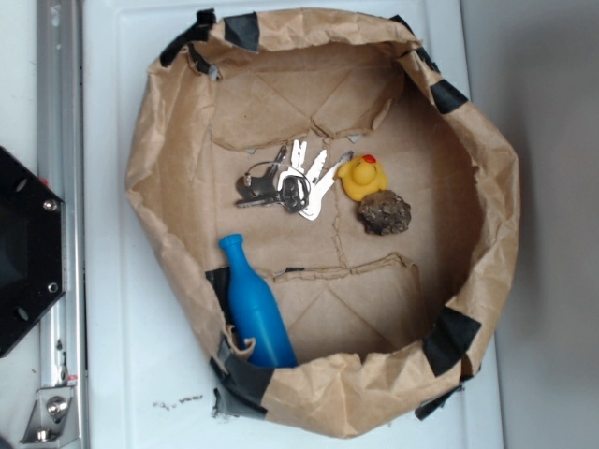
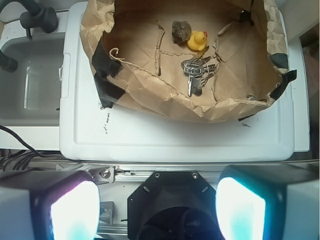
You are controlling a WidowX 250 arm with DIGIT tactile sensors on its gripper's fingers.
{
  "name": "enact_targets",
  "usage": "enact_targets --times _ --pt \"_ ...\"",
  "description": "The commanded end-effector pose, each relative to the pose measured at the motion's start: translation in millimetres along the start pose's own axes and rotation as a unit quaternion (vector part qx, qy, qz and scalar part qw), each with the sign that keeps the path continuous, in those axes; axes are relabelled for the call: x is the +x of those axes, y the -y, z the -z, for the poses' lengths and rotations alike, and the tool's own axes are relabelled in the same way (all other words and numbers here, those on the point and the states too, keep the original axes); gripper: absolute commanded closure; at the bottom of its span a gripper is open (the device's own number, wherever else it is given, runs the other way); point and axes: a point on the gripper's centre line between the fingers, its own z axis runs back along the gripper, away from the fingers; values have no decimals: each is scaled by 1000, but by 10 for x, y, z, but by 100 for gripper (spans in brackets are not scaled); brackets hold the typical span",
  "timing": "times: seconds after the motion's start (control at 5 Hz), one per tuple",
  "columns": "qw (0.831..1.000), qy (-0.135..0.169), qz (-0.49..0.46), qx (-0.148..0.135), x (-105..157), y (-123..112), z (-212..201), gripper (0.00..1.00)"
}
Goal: Grab the silver keys.
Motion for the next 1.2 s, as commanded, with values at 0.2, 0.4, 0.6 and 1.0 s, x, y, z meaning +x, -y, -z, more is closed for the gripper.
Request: enact_targets --times 0.2,0.4,0.6,1.0 --pt "1000 15 8 -9 471 -90 101 0" --pt "999 34 33 -16 784 -91 115 0" --pt "998 45 45 -24 1079 -222 305 0" --pt "996 77 44 -4 1140 -509 884 0"
